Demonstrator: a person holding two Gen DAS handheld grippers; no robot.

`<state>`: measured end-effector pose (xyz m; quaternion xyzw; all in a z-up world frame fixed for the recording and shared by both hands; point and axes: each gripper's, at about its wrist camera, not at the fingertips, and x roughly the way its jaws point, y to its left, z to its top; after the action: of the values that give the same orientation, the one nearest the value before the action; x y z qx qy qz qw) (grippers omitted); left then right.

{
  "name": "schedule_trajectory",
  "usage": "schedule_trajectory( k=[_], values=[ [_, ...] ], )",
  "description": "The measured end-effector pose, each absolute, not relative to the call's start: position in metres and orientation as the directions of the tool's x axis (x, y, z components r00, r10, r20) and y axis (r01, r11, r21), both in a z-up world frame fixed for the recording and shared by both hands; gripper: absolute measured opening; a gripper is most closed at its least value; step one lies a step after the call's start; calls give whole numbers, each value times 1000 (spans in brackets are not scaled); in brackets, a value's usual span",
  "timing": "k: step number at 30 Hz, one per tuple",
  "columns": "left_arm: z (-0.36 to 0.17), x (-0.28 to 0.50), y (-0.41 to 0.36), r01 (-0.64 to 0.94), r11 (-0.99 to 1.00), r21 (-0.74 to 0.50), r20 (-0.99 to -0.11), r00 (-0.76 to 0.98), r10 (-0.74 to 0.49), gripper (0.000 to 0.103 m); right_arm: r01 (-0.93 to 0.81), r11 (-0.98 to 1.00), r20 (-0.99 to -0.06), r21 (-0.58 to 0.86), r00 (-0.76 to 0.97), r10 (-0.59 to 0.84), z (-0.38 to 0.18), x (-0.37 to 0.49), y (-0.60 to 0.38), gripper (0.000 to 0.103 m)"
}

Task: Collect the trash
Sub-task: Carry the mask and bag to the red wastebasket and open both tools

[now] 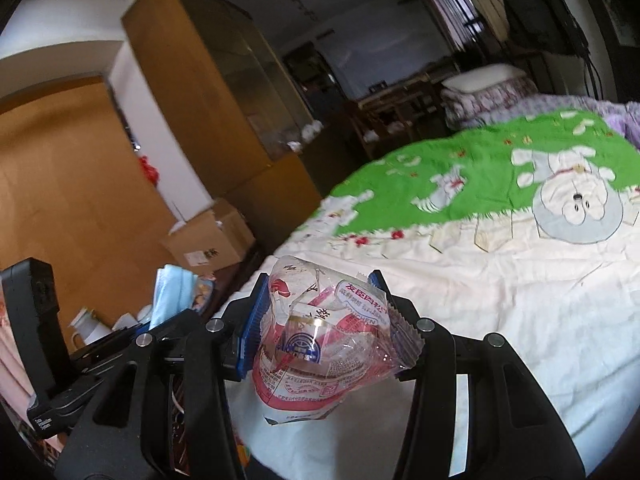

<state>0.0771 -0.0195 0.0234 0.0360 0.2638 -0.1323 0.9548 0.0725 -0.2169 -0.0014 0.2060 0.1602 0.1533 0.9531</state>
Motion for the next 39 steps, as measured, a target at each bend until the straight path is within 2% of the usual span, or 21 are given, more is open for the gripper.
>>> schedule_trajectory(
  k=[10,18,25,31,39],
  values=[
    [59,-1,-1,260,966,14,-393,889,-233,22,-321,865,-140,385,907,398,28,-5,-190,49],
    [91,-81,17,239,971,26,-259,940,-224,22,-404,869,-23,286,904,428,57,-85,-162,50],
    [102,-123,40,189,981,53,-206,963,-175,22,-485,840,2,244,866,500,67,-108,-133,50],
    [86,-121,77,128,991,33,-248,962,-116,22,-527,821,-65,220,832,551,60,-92,-99,50],
    [35,-75,139,34,999,-3,-419,907,-32,22,-572,796,-206,200,769,605,30,-48,-46,50]
  ],
)
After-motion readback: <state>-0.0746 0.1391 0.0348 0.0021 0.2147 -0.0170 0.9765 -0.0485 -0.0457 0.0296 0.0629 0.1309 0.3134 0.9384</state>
